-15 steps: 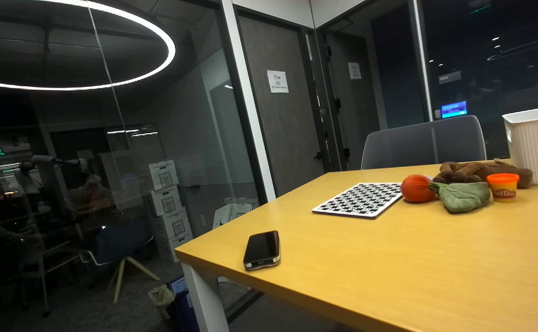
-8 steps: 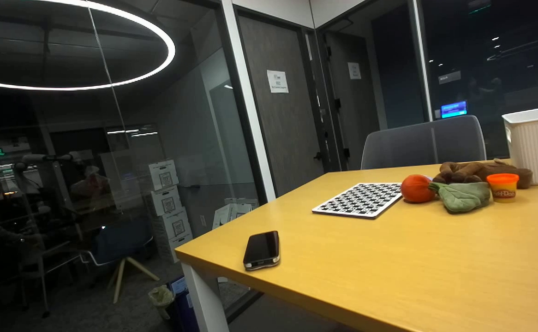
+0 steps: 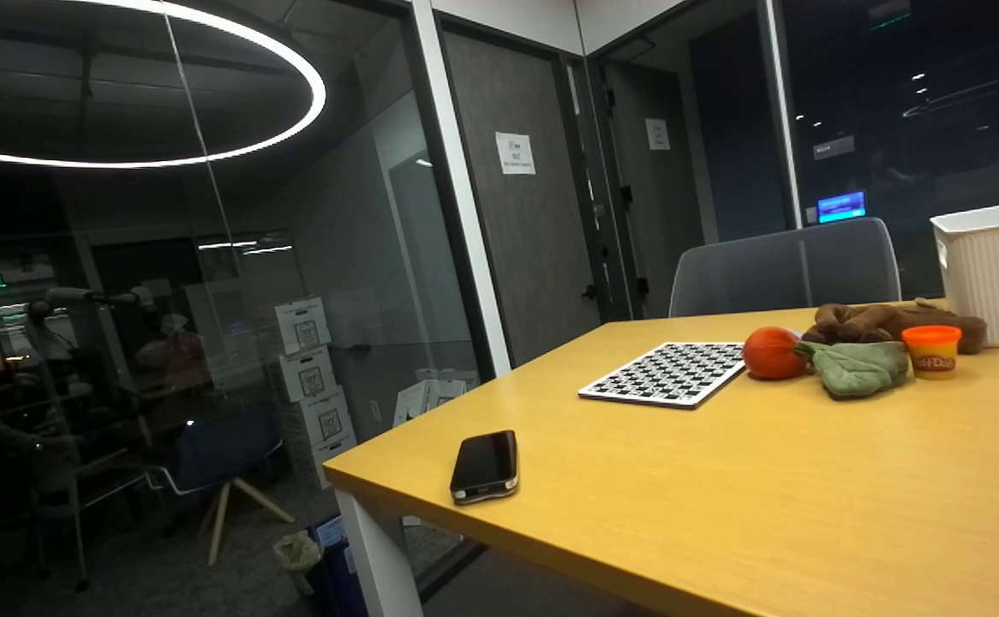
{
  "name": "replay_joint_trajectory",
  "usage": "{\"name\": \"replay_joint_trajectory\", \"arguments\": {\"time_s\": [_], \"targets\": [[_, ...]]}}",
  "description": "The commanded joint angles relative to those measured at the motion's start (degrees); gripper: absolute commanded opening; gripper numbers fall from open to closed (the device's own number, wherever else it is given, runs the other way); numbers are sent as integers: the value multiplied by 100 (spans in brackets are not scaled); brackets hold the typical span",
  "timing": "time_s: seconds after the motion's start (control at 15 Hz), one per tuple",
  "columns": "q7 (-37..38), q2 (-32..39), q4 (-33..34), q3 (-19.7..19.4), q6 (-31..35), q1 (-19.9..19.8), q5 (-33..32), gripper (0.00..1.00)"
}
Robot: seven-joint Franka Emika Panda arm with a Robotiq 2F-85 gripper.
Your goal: Remove the shirts from the plastic bag and put them on the table
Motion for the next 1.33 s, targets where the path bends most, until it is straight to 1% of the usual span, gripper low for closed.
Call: {"name": "replay_joint_trajectory", "arguments": {"time_s": [0.0, 0.27, 0.33, 0.4, 0.47, 0.53, 0.6, 0.67, 0.73, 0.8, 0.87, 1.0, 1.07, 1.27], "targets": [[-175, 668, 32, 119, -461, 169, 360, 17], [-146, 807, -112, 274, -742, 317, 568, 15], [-226, 1045, 113, 214, -822, 253, 487, 14], [-216, 1130, 171, 204, -842, 243, 410, 14], [-203, 1140, 187, 191, -859, 233, 434, 40], [-217, 1093, 153, 186, -861, 233, 453, 41], [-250, 1108, 167, 166, -859, 221, 489, 33], [-398, 1124, 207, 132, -876, 204, 538, 29], [-693, 1081, 249, 87, -990, 195, 710, 23], [-946, 1061, 272, 56, -1022, 188, 825, 21], [-1269, 1059, 331, 4, -1092, 167, 1022, 14], [-1770, 1073, 477, -112, -1287, 106, 1324, 18], [-1902, 1110, 551, -163, -1382, 69, 1405, 15], [-2275, 1066, 686, -293, -1648, -21, 1609, 18]]}}
